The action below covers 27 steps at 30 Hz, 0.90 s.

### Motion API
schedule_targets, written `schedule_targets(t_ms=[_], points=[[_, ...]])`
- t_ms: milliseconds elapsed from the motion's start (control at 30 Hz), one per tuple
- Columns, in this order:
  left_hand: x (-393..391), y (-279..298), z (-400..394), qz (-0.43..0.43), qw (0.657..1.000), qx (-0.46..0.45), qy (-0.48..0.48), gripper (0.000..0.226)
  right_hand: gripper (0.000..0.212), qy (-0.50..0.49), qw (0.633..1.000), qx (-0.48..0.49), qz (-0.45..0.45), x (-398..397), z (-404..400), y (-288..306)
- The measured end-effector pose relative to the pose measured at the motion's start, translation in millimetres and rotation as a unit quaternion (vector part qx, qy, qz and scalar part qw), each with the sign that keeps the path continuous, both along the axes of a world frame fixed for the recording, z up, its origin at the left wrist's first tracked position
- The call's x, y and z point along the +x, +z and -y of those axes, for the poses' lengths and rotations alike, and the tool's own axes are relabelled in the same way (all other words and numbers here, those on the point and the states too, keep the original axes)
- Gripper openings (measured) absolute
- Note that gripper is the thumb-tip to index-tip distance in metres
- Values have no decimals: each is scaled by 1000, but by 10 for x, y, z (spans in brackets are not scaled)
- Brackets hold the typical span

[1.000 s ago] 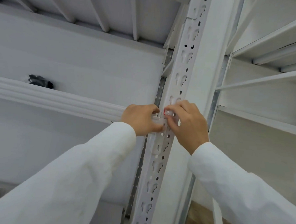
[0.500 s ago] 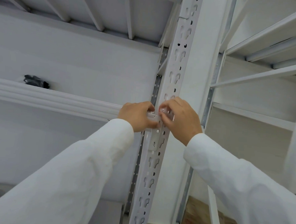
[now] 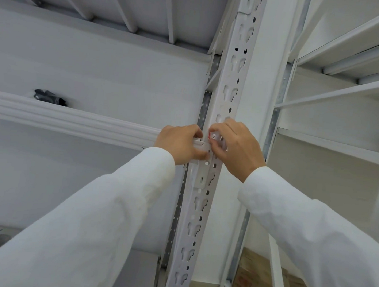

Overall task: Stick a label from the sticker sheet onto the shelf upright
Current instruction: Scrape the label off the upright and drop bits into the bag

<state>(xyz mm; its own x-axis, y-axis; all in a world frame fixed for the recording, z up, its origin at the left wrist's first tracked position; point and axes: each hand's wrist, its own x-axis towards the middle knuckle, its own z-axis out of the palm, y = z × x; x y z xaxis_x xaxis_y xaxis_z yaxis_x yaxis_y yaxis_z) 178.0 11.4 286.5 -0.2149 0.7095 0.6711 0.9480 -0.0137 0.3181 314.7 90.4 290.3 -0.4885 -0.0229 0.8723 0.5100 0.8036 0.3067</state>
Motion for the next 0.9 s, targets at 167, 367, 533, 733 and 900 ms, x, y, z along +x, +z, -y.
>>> schedule_targets(t_ms=[167, 367, 533, 733, 900], points=[[3, 1, 0, -6, 1000, 3, 1, 53, 14, 3, 1000, -8, 3, 17, 8, 26], [32, 7, 22, -14, 1000, -5, 5, 53, 19, -13, 1000, -8, 23, -20, 79, 129], [53, 25, 51, -11, 1000, 0, 8, 51, 18, -26, 997, 10, 78, -15, 61, 161], [31, 12, 43, -5, 1000, -4, 1, 52, 13, 3, 997, -56, 51, 91, 44, 237], [33, 13, 41, -18, 1000, -2, 6, 52, 6, -22, 998, 4, 54, 64, 53, 211]])
